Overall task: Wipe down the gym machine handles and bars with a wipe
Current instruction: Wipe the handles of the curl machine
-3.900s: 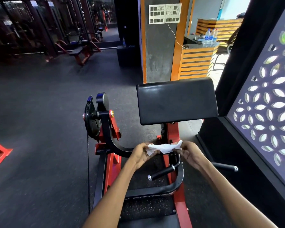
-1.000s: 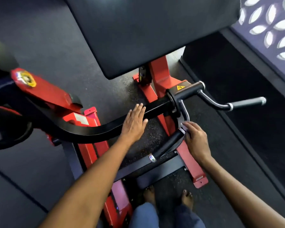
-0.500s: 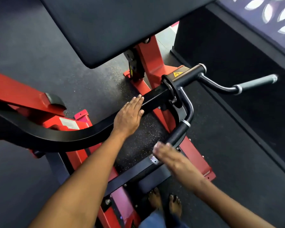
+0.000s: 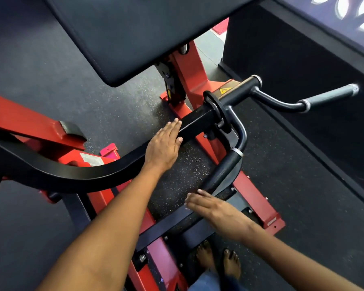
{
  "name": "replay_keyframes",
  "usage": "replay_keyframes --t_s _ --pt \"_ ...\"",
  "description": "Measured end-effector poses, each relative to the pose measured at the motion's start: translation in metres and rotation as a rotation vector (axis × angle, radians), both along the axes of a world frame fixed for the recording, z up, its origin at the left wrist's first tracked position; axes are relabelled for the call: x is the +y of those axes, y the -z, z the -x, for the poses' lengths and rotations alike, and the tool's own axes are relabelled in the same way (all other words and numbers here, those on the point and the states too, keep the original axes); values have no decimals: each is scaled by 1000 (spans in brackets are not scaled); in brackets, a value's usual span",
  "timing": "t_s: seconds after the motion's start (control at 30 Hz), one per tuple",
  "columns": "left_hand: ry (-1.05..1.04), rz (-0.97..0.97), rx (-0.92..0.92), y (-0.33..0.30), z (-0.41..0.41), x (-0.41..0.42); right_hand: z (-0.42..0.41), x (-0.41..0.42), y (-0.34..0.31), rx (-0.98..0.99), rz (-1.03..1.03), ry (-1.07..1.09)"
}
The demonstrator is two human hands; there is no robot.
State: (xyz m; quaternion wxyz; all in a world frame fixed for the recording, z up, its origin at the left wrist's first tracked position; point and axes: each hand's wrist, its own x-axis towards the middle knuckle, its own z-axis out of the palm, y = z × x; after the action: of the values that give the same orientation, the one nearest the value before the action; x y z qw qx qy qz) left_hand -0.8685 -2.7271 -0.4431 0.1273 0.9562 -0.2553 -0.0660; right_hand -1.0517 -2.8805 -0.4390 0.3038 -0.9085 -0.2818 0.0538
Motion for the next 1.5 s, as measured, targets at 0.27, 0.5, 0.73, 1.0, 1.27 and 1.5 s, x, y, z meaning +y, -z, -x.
replay_keyframes --t_s 0.27,0.5,0.73,1.0,1.27,1.5 --pt "-5 13 -53 6 1 -2 -26 -82 27 -129 94 404" --pt "-15 11 -50 3 2 -2 12 -13 29 -204 51 13" --pt "-21 -2 -43 4 1 -2 -66 -88 3 -183 132 545" --pt "-27 -27 -18 2 2 -2 -21 6 23 -181 117 134" --pt "-40 -36 -32 2 3 -3 -6 -71 -8 -83 -141 449" --pt "-48 -50 -26 0 4 -4 -50 -92 -9 -10 -100 563"
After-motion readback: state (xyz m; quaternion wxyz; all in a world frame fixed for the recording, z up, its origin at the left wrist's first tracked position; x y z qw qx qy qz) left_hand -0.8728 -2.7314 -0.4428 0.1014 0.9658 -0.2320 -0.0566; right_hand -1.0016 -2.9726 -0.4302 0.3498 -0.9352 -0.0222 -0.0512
